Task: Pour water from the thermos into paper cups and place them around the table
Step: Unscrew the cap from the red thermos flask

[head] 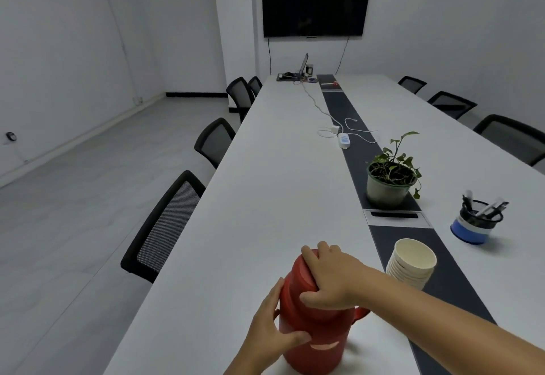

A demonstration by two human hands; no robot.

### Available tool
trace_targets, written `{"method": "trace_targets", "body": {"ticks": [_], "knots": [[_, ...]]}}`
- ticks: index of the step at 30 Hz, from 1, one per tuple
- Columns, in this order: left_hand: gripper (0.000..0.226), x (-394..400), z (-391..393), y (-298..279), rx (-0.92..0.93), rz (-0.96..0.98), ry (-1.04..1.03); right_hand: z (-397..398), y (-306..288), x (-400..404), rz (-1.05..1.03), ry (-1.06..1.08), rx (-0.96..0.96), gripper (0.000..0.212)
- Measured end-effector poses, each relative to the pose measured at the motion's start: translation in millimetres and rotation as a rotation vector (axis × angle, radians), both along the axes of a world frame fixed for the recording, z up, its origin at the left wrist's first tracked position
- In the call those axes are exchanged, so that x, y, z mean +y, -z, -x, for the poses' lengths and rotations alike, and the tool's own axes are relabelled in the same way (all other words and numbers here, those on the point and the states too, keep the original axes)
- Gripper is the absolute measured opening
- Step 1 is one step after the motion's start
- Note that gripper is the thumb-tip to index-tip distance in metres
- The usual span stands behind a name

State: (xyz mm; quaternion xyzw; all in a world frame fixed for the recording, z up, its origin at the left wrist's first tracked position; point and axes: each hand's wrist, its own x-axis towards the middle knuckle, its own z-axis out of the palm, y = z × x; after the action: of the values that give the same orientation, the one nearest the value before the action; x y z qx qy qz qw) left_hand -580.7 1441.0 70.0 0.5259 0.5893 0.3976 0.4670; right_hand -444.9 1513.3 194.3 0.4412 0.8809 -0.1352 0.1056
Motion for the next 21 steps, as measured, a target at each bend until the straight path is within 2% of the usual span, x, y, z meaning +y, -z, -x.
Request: {"method": "trace_targets", "body": {"ticks": [3,6,10,13,17,21], "knots": [[0.099,0,-3,-6,0.008,0.009,0.024,11,8,-11,-0.081,0.151,-0.017,0.071],[0.114,1,-9,-8,-0.005,0.034,-0.003,9,17,-15,-0.218,0.197,0.073,0.067],[0.107,2,-8,-3,-0.017,0.023,-0.038,3,29,-12,-0.322,0.166,0.127,0.068],[0.100,3,-8,0,-0.037,0.025,-0.054,2,30,-10,-0.329,0.128,0.148,0.074],[0.107,5,-7,2,-0.066,0.013,-0.035,-2,29,-7,-0.325,0.067,0.157,0.076],[0.099,7,-3,1,-0.066,0.014,-0.012,-4,24,-4,-0.302,-0.037,0.119,0.084]]}}
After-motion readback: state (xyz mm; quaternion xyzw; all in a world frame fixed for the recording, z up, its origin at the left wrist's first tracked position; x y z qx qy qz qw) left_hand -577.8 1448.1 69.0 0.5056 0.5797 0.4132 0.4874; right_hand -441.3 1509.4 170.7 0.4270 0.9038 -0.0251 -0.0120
